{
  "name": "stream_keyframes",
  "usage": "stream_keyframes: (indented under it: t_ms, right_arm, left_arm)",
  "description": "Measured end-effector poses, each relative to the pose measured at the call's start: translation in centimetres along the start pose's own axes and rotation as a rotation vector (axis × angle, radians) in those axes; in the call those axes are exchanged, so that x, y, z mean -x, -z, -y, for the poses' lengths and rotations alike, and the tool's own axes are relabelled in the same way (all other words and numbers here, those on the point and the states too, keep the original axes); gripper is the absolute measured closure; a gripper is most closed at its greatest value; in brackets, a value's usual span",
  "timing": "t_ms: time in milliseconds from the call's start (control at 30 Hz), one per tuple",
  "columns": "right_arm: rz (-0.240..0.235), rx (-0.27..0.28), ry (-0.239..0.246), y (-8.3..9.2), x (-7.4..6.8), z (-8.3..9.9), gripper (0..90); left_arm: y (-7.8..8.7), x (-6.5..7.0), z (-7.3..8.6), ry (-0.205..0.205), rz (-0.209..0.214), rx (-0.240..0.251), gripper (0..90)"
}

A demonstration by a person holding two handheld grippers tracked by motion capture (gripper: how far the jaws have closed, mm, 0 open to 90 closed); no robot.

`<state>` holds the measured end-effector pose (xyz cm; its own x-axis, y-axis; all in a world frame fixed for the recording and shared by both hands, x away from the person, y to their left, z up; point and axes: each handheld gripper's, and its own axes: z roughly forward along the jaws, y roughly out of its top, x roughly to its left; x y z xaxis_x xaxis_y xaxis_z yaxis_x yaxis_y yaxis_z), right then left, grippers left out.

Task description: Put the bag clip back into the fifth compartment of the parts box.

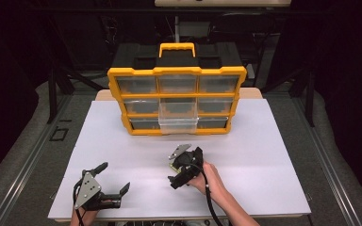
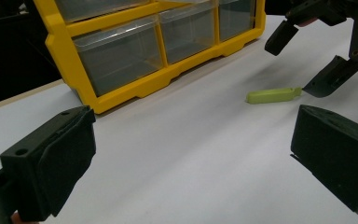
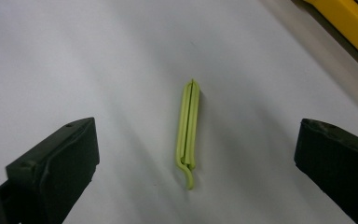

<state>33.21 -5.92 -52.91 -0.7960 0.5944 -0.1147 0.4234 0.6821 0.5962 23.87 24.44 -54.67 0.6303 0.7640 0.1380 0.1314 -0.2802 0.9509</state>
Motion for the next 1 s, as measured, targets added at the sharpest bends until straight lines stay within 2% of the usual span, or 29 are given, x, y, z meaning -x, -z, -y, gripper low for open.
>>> stream_keyframes:
  t_ms: [200,300,433,500,600,700,733,1000]
  right_arm:
    - [0.004,-0.033,0.012,-0.3,-0.1,-0.7,3.4]
    - [0.016,-0.050,0.016,-0.2,-0.1,-1.1,12.1]
    - [0.025,-0.075,0.023,-0.3,-0.2,-1.5,18.1]
    - [0.024,-0.087,0.020,-0.4,-0.2,-1.7,24.9]
    - [0.036,-0.106,0.004,-0.7,-0.4,-1.9,35.7]
    - [0.026,-0.117,-0.025,-0.9,-0.4,-2.0,44.4]
    - [0.021,-0.125,-0.044,-1.1,-0.4,-2.0,51.6]
    - [0.015,-0.159,-0.092,-1.8,-0.3,-2.2,64.3]
  left_arm:
    - [0.0,0.0,0.0,0.003,0.005,0.000,0.0]
    - [0.0,0.0,0.0,0.003,0.006,-0.002,0.0]
    - [0.1,0.0,0.0,0.001,0.008,-0.004,0.0]
    - [0.0,0.0,0.0,0.002,0.008,-0.004,0.0]
    - [0.1,-0.1,0.0,0.000,0.009,-0.006,0.1]
    - [0.1,-0.1,0.0,0.002,0.010,-0.006,0.1]
    - [0.1,-0.1,0.0,0.002,0.010,-0.005,0.0]
    - [0.1,-0.1,-0.1,-0.003,0.012,-0.010,0.1]
